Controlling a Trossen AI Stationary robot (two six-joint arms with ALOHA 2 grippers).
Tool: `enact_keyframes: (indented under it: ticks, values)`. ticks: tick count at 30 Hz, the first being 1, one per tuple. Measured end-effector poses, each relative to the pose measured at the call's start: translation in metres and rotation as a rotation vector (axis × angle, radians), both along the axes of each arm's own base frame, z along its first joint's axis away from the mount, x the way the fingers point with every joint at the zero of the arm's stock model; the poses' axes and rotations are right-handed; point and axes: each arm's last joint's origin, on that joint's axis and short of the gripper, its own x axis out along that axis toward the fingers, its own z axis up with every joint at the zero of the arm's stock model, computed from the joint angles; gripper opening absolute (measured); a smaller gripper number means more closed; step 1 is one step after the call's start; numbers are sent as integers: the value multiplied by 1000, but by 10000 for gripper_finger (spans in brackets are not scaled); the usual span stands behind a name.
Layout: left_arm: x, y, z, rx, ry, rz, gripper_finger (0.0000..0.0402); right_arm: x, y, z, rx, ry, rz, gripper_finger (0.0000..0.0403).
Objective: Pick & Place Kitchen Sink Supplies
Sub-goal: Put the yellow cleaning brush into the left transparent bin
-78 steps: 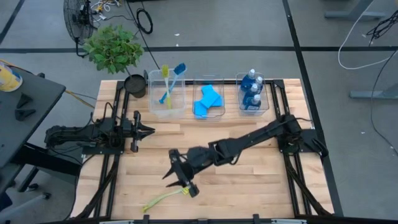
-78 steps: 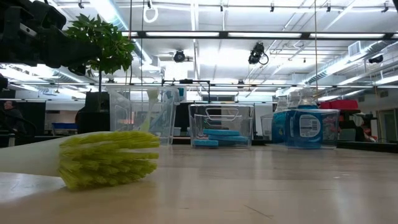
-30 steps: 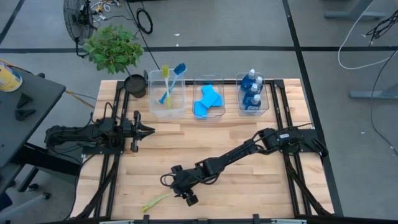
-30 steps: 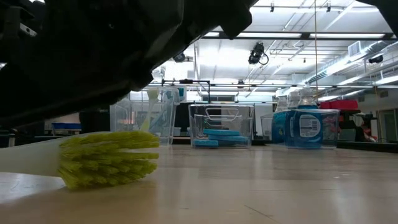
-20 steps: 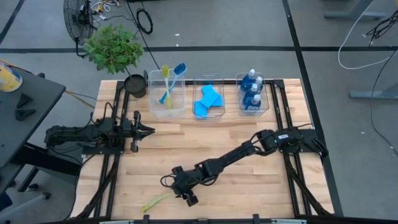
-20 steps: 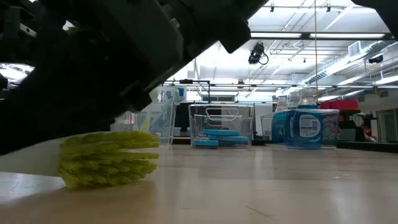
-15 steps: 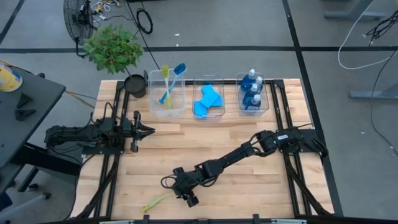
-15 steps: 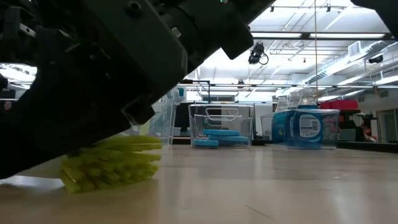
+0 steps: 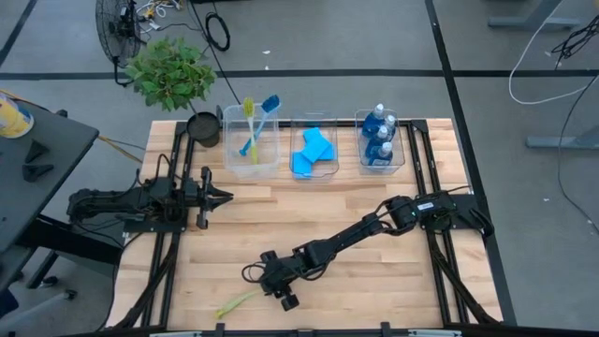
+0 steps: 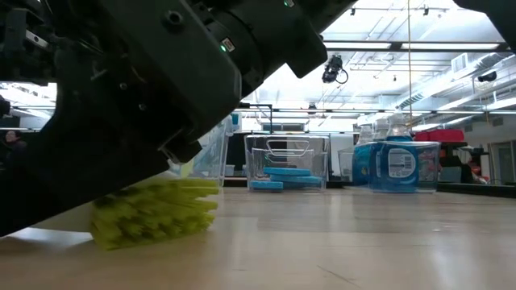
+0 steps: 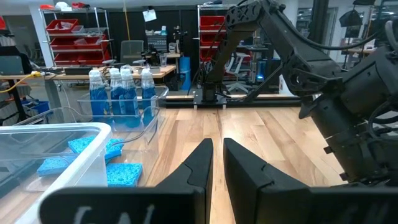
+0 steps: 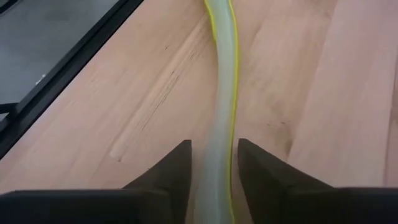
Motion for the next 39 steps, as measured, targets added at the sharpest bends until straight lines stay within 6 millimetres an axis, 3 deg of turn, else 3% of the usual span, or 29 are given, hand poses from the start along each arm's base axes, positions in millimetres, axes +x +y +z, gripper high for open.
enact_keyframes:
  ticks: [9, 23, 30, 39]
  values:
    - [0, 0, 0, 0, 0, 0, 44, 1, 4, 4, 10, -29, 7, 63]
    - [0, 0, 0, 0, 0, 0, 44, -3, -1, 32, -55, -72, 68, 57]
    - [0, 0, 0, 0, 0, 0, 44, -6, -16, 62, -86, -84, 61, 56]
    - [0, 0, 0, 0, 1, 0, 44, -9, -53, 115, -74, -121, -16, 56]
